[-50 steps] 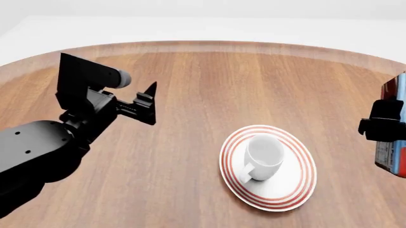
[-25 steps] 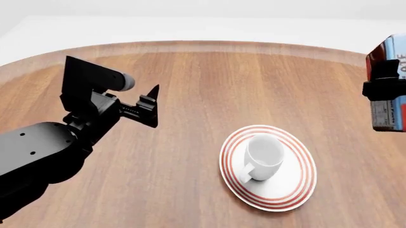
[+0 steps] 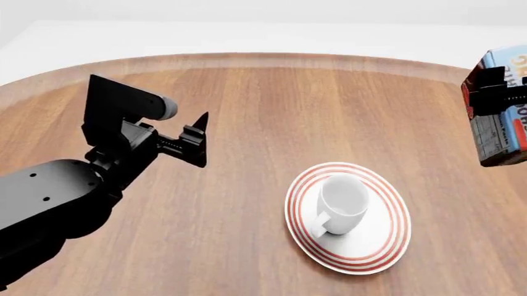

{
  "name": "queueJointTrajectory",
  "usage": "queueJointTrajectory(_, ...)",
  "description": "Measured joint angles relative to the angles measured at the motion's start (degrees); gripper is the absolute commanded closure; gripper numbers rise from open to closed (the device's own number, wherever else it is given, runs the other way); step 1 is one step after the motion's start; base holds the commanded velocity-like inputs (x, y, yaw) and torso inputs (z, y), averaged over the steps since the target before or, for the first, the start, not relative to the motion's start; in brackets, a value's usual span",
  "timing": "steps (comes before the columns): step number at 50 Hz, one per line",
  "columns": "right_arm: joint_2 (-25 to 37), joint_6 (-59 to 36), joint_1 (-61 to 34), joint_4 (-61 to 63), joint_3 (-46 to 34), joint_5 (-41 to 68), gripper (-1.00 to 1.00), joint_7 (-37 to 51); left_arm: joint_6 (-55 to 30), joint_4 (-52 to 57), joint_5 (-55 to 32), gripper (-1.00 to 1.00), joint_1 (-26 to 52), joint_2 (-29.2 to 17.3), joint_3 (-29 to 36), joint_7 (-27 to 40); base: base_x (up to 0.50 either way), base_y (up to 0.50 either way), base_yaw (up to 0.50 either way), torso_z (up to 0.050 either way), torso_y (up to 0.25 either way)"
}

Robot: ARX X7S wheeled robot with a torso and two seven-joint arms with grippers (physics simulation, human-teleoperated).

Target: Pick up the white mug and put it on the plate, and put the chocolate pudding to the right of the plate.

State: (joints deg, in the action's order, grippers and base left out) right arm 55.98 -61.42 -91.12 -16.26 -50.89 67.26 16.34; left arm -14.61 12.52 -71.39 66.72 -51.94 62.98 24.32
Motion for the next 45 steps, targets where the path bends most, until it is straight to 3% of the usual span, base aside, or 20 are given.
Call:
queueJointTrajectory(24, -6.5, 3.5, -2.9, -17.7, -9.0, -11.9, 1.00, -14.0, -0.2, -0.2, 0.1, -1.00, -0.2, 0.2, -0.1, -0.2, 0.00, 0.00, 0.00, 0.000, 0.000)
queueJointTrajectory(45, -6.7, 5.9, 0.1, -23.5, -9.7, -13.0, 1.00, -16.1, -0.2, -0.4, 0.4, -1.00, -0.6, 0.6, 0.0, -0.3, 0.00, 0.00, 0.00, 0.000, 0.000)
